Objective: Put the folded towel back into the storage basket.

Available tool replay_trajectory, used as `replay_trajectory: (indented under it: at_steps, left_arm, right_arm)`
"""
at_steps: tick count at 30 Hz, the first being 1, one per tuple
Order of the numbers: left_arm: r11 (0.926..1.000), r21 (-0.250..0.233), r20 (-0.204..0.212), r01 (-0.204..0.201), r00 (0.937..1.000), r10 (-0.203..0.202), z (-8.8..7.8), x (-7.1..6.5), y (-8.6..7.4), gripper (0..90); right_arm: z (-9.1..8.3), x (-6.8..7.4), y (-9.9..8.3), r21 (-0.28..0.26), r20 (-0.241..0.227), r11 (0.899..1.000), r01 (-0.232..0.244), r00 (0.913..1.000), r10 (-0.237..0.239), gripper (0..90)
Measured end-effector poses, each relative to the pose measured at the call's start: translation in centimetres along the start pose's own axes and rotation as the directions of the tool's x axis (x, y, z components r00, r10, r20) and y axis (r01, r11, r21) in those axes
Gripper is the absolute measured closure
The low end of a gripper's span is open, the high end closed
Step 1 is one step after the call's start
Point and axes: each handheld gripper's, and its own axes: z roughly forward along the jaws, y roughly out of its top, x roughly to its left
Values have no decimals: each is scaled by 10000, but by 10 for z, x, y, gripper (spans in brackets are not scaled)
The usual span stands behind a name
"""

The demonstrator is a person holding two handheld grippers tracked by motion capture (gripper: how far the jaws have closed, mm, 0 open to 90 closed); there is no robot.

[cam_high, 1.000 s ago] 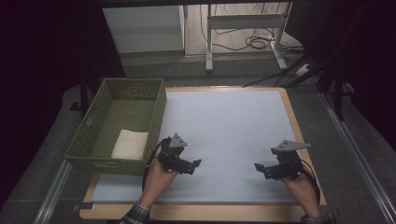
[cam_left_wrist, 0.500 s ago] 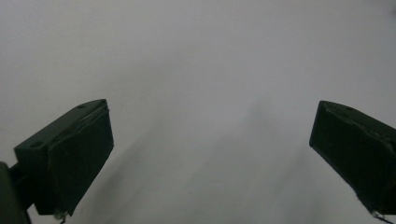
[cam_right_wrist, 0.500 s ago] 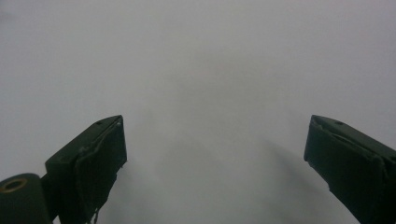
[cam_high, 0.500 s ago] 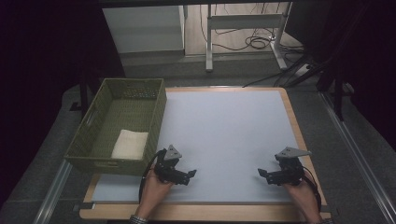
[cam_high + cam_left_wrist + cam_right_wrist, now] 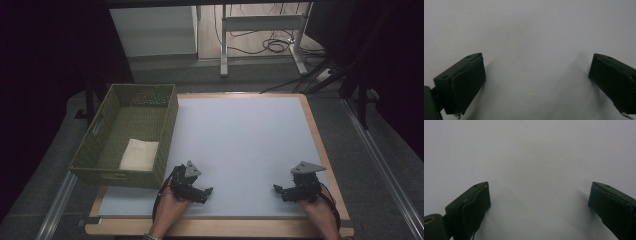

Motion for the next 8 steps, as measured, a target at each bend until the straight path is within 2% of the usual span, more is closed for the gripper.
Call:
replay_trajectory:
  at_steps: [8]
  left_arm:
    - [10000, -10, -45, -26, 10000, 26, 0, -1, 0, 9]
  right_arm:
    - [1, 0, -1, -23, 16, 10000, 14, 10000, -14, 40]
